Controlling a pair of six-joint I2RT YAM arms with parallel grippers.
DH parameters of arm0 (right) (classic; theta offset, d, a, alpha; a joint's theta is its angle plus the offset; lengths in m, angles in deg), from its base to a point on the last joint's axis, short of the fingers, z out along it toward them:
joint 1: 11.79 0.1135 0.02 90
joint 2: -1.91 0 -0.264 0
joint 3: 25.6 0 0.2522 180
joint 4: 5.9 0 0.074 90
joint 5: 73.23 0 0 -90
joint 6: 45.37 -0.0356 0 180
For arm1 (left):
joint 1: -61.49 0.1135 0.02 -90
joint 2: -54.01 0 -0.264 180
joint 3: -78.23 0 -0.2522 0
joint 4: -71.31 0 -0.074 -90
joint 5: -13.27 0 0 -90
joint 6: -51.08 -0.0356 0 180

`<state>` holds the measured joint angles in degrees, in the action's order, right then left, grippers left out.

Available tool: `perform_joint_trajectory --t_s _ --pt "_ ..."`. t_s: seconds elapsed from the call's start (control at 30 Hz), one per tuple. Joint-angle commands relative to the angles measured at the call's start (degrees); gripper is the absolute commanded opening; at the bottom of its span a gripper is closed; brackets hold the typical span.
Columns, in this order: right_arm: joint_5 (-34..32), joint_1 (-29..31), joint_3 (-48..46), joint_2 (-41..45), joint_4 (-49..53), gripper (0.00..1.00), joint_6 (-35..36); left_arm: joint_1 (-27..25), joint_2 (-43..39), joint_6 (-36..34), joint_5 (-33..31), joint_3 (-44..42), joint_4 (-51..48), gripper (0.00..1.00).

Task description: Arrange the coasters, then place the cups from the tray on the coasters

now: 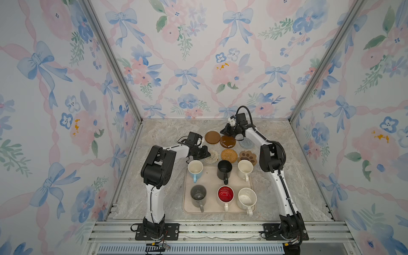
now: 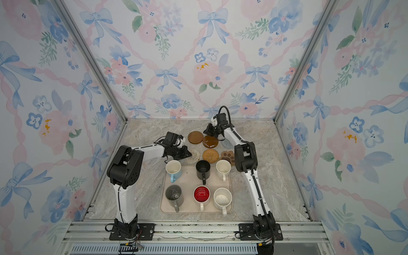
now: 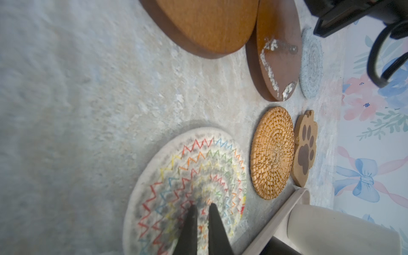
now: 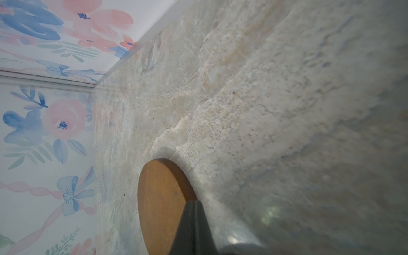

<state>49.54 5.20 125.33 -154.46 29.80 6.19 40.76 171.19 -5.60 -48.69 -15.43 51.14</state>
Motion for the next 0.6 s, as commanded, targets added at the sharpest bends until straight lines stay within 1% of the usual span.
perform_joint_trajectory --t_s 0.0,0.3,0.47,0.57 --pt "-1.5 0.6 2.4 -2.3 -0.7 0.00 -2.8 -0.4 -2.3 1.0 -0.8 1.8 -1.7 0.11" --pt "-0.9 1.2 6.8 -6.0 -0.8 0.00 -5.0 -0.2 -4.1 1.9 -1.2 2.0 0.0 0.13" --pt "1.4 2.2 9.3 -7.5 -0.3 0.00 -4.5 0.5 -4.9 2.8 -1.7 1.0 1.2 0.13" --pt "2.6 2.2 9.3 -7.3 1.0 0.00 -3.4 1.1 -6.2 3.8 -2.1 -0.7 3.1 0.13"
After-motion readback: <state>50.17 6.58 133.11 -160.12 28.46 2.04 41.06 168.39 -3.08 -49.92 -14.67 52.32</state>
